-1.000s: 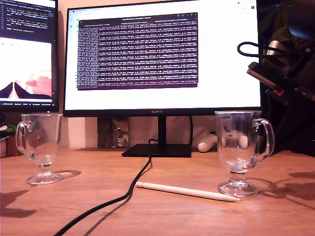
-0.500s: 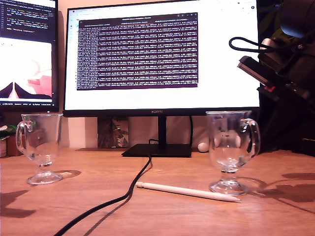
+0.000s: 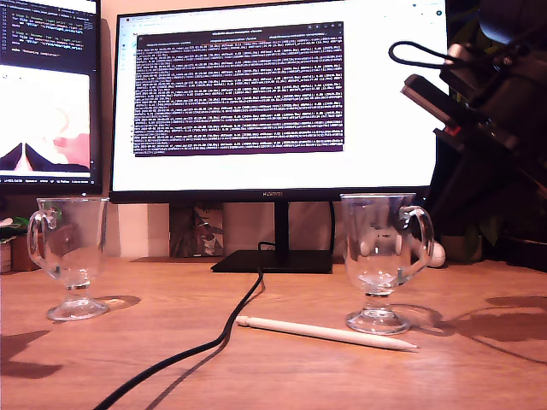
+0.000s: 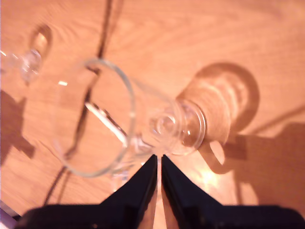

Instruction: Pick the small glass cups in front of you with each of your hands, and place them behind the white pen

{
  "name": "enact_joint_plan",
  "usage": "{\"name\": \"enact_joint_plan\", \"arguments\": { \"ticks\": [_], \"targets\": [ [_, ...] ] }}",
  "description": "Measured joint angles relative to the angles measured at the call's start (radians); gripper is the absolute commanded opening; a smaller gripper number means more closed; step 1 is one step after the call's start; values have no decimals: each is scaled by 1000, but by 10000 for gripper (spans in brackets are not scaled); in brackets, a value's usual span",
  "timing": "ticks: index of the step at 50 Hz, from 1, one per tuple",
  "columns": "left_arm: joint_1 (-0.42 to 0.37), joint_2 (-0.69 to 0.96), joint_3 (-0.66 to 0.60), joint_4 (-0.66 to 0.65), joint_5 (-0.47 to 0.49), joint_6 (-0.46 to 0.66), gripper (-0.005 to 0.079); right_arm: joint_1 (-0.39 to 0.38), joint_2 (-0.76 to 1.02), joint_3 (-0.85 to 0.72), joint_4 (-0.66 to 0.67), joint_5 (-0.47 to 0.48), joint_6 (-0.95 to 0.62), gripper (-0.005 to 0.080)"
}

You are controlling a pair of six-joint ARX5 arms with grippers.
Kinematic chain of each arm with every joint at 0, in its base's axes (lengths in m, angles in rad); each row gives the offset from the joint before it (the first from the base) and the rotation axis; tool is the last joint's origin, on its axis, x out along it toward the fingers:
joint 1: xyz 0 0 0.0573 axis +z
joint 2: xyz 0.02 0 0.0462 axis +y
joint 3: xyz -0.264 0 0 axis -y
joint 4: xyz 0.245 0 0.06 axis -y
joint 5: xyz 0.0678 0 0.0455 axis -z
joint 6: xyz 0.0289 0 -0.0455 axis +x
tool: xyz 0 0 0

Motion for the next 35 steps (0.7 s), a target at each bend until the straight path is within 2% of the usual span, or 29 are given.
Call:
{"name": "enact_joint_plan", "arguments": {
  "ticks": [24, 35],
  "targets": [
    [0, 0, 0, 0, 0, 0, -19, 0, 0, 0, 34, -13, 27, -13],
    [-8, 0, 0, 5, 2, 0, -19, -16, 0, 0, -88, 101, -55, -13]
  ]
}}
